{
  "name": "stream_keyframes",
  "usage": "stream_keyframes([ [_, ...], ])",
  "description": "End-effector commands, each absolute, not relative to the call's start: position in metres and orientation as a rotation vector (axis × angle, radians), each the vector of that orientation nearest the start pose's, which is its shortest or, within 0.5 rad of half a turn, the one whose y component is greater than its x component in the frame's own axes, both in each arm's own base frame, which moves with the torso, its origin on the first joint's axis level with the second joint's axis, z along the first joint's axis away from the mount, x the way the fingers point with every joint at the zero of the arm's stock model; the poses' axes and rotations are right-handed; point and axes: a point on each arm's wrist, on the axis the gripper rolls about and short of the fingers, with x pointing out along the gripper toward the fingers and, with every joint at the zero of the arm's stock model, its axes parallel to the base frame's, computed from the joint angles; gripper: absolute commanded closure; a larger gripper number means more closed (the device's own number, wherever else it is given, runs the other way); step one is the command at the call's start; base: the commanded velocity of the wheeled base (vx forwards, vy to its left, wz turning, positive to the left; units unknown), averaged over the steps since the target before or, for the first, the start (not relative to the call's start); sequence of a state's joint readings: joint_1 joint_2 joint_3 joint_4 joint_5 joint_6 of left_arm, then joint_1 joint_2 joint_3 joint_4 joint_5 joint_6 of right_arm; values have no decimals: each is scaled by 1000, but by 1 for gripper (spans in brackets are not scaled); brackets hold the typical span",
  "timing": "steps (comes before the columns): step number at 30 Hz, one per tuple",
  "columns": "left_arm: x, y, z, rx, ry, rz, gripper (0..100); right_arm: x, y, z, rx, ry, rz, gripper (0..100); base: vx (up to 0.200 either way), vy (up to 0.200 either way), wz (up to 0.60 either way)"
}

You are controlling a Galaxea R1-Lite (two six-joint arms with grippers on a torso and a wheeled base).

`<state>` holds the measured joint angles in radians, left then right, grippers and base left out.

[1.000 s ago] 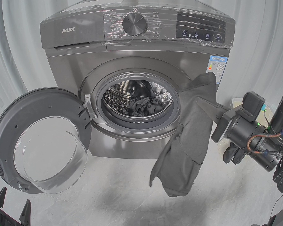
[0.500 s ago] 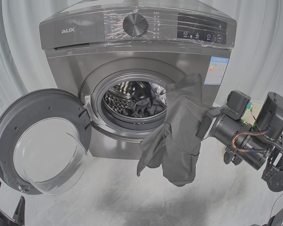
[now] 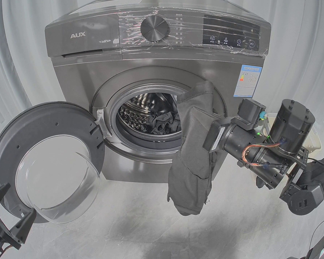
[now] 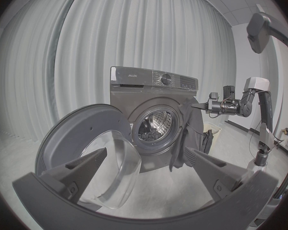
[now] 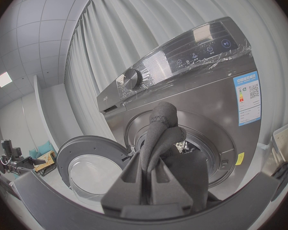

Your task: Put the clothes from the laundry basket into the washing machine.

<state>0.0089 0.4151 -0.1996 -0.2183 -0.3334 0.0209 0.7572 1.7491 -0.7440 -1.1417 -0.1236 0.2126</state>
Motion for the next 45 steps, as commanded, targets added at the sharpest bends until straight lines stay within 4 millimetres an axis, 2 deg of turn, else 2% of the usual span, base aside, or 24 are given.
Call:
stream_keyframes([
  [1, 61, -11, 164, 3, 128, -409, 0, 245, 232, 190, 277, -31, 652, 100, 0, 0, 0],
  [6, 82, -19, 164, -1, 165, -480, 0, 250, 244, 192, 287, -47, 669, 100, 0, 0, 0],
  [12, 119, -40, 158, 10, 209, -542, 0, 253, 256, 197, 300, -72, 689, 100, 0, 0, 0],
  [13, 120, -40, 158, 10, 209, -542, 0, 254, 257, 198, 301, -73, 689, 100, 0, 0, 0],
  [14, 131, -48, 155, 10, 211, -552, 0, 256, 259, 198, 304, -79, 688, 100, 0, 0, 0],
  [19, 157, -70, 149, -8, 195, -537, 0, 261, 260, 196, 304, -79, 668, 100, 0, 0, 0],
  [24, 183, -99, 130, -8, 185, -513, 0, 265, 262, 197, 311, -91, 643, 100, 0, 0, 0],
  [33, 204, -125, 98, -17, 185, -530, 0, 277, 269, 198, 326, -113, 588, 100, 0, 0, 0],
  [41, 211, -143, 76, -2, 238, -574, 0, 292, 275, 195, 337, -129, 541, 100, 0, 0, 0],
  [45, 215, -152, 65, 0, 252, -591, 0, 293, 274, 196, 341, -138, 539, 100, 0, 0, 0],
])
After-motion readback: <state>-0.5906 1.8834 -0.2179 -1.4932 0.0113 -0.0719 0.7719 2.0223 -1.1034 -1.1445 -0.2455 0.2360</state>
